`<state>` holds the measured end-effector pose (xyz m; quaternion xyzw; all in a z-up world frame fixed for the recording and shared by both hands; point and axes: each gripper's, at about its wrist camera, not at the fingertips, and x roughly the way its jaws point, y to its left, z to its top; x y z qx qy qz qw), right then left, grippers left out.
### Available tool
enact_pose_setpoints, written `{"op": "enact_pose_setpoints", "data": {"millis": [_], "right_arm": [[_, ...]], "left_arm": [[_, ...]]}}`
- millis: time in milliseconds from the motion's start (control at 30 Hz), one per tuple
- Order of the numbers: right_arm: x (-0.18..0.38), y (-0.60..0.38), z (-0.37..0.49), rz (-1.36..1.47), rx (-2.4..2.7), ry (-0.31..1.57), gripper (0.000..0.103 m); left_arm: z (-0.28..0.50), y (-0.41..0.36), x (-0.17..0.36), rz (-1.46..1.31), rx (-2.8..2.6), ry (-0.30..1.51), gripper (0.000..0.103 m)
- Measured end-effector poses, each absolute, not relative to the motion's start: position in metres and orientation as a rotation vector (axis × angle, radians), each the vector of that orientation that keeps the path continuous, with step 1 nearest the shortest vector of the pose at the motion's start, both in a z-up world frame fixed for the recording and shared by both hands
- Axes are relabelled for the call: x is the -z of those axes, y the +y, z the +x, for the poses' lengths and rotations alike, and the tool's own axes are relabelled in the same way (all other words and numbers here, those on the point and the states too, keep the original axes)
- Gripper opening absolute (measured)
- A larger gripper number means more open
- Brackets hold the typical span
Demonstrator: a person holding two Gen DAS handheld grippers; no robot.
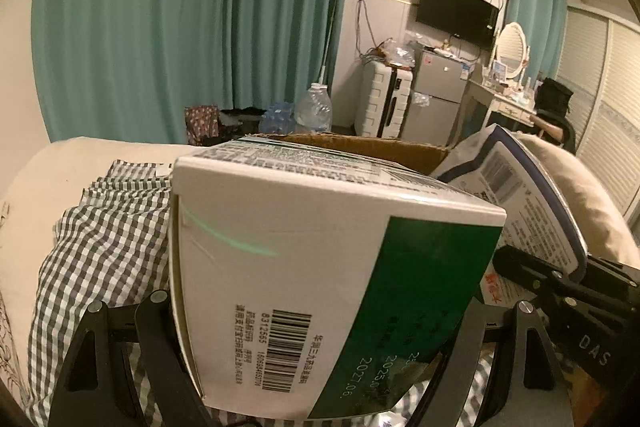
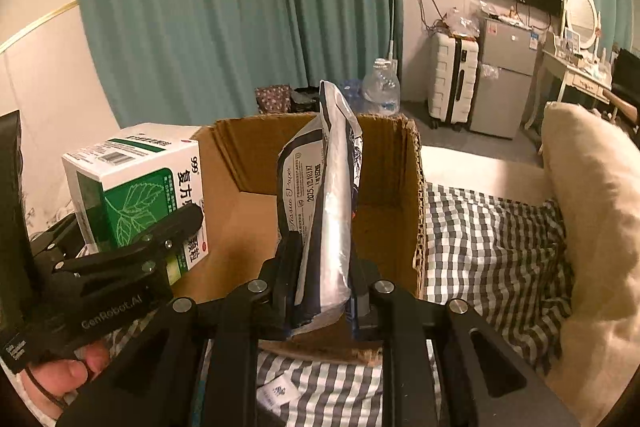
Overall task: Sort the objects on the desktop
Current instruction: 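Drop the medicine box and silver tube into the cardboard box, opening both grippers, then move both grippers back toward the scattered items beside the box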
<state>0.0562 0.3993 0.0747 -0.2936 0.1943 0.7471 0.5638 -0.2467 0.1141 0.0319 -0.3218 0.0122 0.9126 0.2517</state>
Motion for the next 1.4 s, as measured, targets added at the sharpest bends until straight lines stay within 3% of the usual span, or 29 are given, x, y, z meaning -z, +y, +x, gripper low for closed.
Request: {"op": "enact_pose_setpoints", "data": {"millis": [33, 100, 167, 533, 933, 1400], "right_arm": [[-0.073, 0.402, 0.057, -0.69, -1.756, 0.457, 0.021], [-0.073, 0.404, 0.056, -0.677, -1.759, 0.454, 0.039], [-0.075, 0.403, 0.057, -0.652, -1.756, 0.449, 0.049], [-0.106, 0.364, 0.054, -0.619, -1.727, 0.432, 0.049], [-0.135, 0.28, 0.057, -0.53, -1.75, 0.493, 0.049], [-0.134, 0.21, 0.051, -0.552, -1.746, 0.458, 0.049]], "left_arm": [[-0.248, 0.116, -0.031, -0.87, -2.502, 0.056, 0.088], [-0.25, 0.118, -0.031, -0.858, -2.534, 0.081, 0.1], [-0.251, 0.115, -0.032, -0.84, -2.555, 0.074, 0.103], [-0.223, 0.089, -0.061, -0.881, -2.779, -0.052, 0.103], [-0.14, 0.08, -0.1, -0.819, -2.796, -0.025, 0.103], [-0.064, 0.058, -0.083, -0.867, -2.808, -0.032, 0.103]]}}
